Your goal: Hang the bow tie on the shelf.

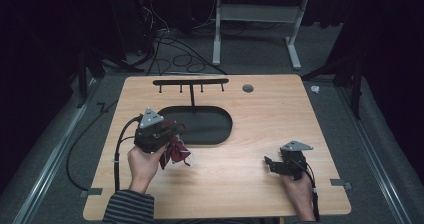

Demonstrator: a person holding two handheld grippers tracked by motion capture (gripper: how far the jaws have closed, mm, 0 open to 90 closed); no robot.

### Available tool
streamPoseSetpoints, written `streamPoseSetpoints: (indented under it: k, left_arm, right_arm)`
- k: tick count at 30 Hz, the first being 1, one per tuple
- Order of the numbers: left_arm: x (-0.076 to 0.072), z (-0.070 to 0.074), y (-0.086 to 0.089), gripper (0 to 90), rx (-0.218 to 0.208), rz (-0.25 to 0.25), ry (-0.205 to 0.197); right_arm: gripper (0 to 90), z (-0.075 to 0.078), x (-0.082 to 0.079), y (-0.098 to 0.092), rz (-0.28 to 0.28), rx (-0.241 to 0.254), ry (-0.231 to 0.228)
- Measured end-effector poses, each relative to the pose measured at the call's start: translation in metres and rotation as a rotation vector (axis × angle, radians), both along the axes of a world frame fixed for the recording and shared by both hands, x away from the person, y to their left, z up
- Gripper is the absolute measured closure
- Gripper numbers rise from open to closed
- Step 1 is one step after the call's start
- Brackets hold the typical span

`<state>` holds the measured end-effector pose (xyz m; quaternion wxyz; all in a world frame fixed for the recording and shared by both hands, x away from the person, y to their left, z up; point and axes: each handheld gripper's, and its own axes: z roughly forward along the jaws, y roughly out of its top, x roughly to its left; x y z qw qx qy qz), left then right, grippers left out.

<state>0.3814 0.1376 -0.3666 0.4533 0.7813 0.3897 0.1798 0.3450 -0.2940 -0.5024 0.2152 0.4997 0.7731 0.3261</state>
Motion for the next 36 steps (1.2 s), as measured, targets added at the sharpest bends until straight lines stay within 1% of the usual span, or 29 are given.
streamPoseSetpoints:
  k: [1, 3, 10, 12, 13, 15, 18, 23, 24, 26, 32, 34, 35, 36]
  left_arm:
    - [0.002, 0.003, -0.001, 89.0, 0.010, 0.000, -0.005]
    - [0.004, 0.006, -0.001, 89.0, 0.016, 0.003, -0.010]
    - [0.011, 0.013, -0.002, 89.0, 0.004, 0.014, -0.027]
    - [0.015, 0.016, -0.004, 89.0, 0.008, 0.019, -0.035]
    - [0.019, 0.018, -0.005, 89.0, 0.012, 0.023, -0.037]
    - [0.023, 0.020, -0.008, 89.0, 0.009, 0.028, -0.042]
    - [0.028, 0.022, -0.011, 89.0, 0.011, 0.030, -0.049]
    - [0.039, 0.024, -0.019, 89.0, 0.035, 0.040, -0.056]
    - [0.039, 0.024, -0.019, 89.0, 0.035, 0.040, -0.056]
    - [0.044, 0.024, -0.020, 89.0, 0.022, 0.056, -0.061]
    - [0.053, 0.025, -0.023, 89.0, 0.026, 0.068, -0.056]
    - [0.056, 0.027, -0.024, 89.0, 0.034, 0.071, -0.058]
    - [0.059, 0.029, -0.025, 89.0, 0.022, 0.080, -0.068]
    - [0.059, 0.029, -0.025, 89.0, 0.022, 0.080, -0.068]
  right_arm:
    - [27.7, 0.000, 0.000, 0.000, 0.000, 0.000, 0.000]
    - [27.7, 0.000, 0.000, 0.000, 0.000, 0.000, 0.000]
    - [27.7, 0.000, 0.000, 0.000, 0.000, 0.000, 0.000]
    - [27.7, 0.000, 0.000, 0.000, 0.000, 0.000, 0.000]
    - [27.7, 0.000, 0.000, 0.000, -0.001, 0.002, 0.001]
    - [27.7, 0.000, 0.000, 0.000, -0.001, 0.002, 0.001]
    - [27.7, 0.000, 0.000, 0.000, -0.001, 0.002, 0.001]
    - [27.7, 0.000, 0.000, 0.000, -0.001, 0.003, 0.004]
    - [27.7, 0.000, 0.000, 0.000, -0.002, 0.004, 0.004]
    - [27.6, 0.000, 0.000, 0.000, 0.000, 0.003, 0.003]
    - [27.6, 0.000, 0.000, 0.000, -0.001, 0.007, 0.003]
    - [27.6, 0.000, 0.000, 0.000, -0.001, 0.005, 0.002]
    - [27.6, 0.000, 0.000, 0.000, -0.001, 0.005, 0.004]
    - [27.6, 0.000, 0.000, 0.000, -0.001, 0.005, 0.004]
